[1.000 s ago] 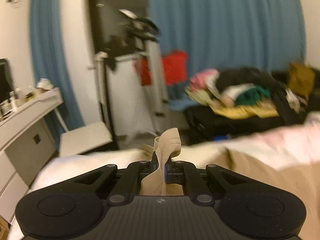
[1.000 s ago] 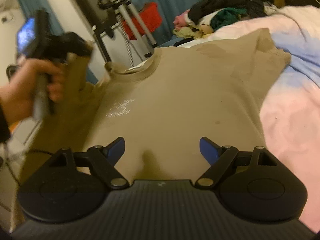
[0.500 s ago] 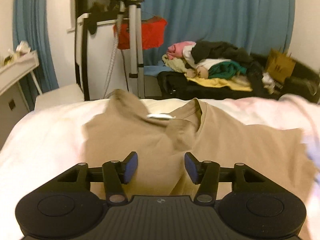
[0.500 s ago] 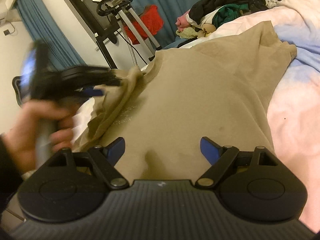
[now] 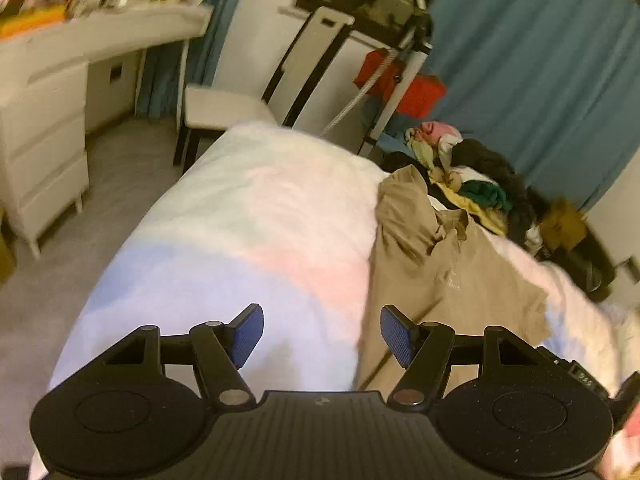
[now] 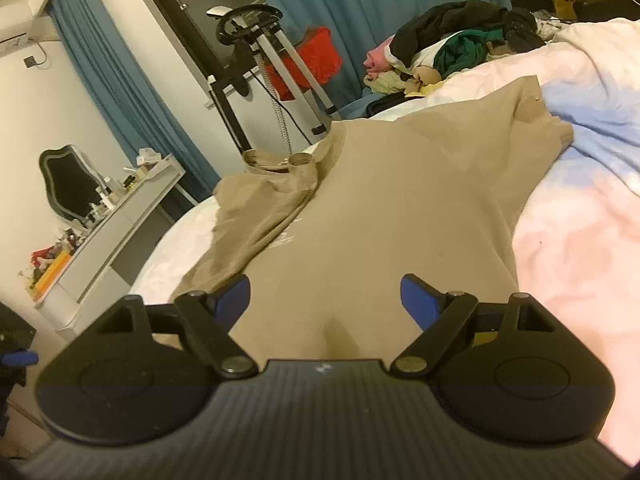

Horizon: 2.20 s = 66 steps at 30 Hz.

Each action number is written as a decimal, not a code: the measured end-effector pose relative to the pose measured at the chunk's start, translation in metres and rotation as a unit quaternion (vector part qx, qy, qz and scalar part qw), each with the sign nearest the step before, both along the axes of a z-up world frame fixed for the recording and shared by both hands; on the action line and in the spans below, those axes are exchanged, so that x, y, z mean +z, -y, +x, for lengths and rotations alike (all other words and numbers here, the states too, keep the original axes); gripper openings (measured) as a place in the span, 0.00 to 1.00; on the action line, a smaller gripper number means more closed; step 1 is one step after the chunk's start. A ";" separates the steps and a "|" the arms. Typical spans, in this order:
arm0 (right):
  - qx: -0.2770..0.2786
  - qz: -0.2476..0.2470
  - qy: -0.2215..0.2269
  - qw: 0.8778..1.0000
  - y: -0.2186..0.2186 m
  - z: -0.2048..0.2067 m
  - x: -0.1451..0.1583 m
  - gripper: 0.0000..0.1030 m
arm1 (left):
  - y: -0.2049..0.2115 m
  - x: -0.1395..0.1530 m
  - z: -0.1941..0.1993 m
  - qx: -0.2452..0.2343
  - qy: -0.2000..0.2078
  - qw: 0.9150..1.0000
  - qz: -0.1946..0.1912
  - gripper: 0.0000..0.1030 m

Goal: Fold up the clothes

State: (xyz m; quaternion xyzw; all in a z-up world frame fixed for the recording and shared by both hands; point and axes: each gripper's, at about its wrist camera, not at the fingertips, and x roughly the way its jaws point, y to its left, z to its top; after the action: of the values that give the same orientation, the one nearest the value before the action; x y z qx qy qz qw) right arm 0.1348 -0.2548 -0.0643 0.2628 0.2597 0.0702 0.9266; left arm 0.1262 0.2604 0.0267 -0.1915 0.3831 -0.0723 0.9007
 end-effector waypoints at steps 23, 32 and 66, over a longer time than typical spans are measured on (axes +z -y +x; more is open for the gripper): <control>0.028 0.058 -0.057 0.996 -0.013 -0.052 0.004 0.82 | 0.029 -0.096 -0.051 -0.337 -0.042 0.930 0.142 0.02; 0.024 0.093 -0.056 0.994 -0.008 -0.050 0.002 0.82 | 0.102 -0.023 -0.121 -0.397 0.068 0.861 0.311 0.01; -0.026 0.173 -0.014 0.984 -0.050 0.222 -0.059 0.52 | 0.189 -0.093 -0.119 -0.290 -0.026 0.953 0.084 0.01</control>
State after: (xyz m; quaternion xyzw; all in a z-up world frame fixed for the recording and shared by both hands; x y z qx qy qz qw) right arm 0.3571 -0.2048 -0.1228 0.4268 0.2500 0.0856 0.8649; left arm 0.0070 0.0717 -0.0664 0.0028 0.4504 -0.2927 0.8435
